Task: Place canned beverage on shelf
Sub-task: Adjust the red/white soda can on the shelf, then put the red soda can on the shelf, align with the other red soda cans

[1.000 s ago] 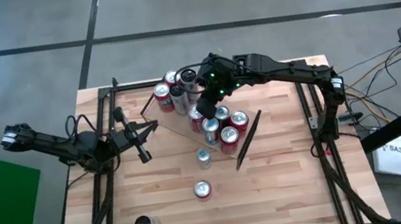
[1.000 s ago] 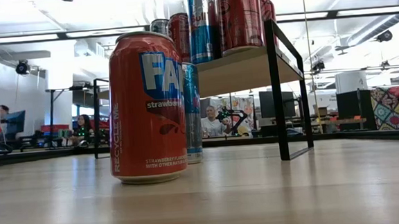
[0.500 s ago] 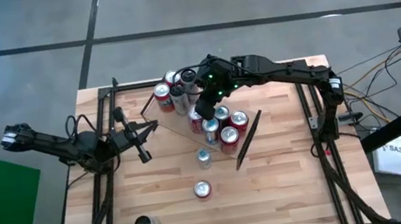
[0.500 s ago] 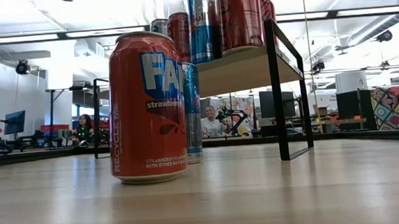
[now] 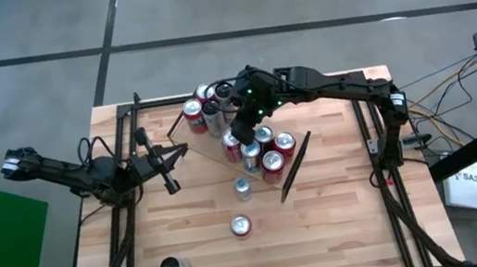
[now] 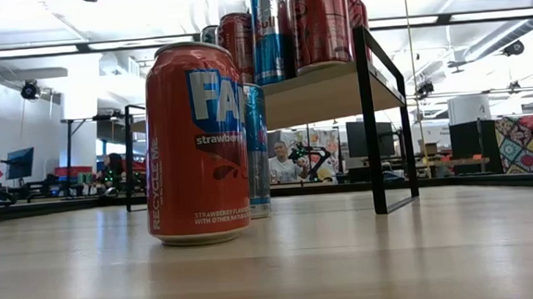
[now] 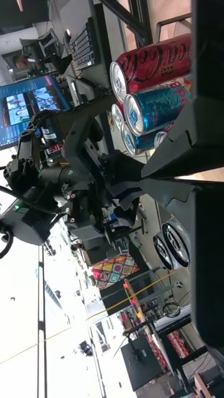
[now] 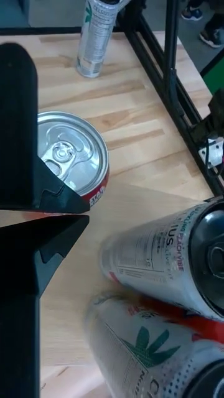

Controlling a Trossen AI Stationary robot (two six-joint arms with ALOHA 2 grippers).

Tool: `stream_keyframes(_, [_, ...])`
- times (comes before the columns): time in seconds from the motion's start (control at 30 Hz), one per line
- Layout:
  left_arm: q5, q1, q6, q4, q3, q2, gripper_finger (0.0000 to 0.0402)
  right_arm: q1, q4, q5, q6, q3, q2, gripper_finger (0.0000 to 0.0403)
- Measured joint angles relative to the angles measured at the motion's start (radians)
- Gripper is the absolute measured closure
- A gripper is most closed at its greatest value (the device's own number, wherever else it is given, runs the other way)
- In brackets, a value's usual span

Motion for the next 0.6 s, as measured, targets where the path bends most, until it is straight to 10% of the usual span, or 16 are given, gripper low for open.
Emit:
stream_keyframes(0.4, [0.013, 0.0, -0.011, 0.004, 0.0, 0.0, 0.0402, 0.036, 0.036, 0.095, -0.124, 0.0, -0.09, 0.0394])
stream_keyframes(0.6, [0.217, -0.001, -0.044, 0.089, 0.004, 0.034, 0.0402, 0.2, 0.05, 0.237, -0.255, -0.042, -0.17, 0.0394])
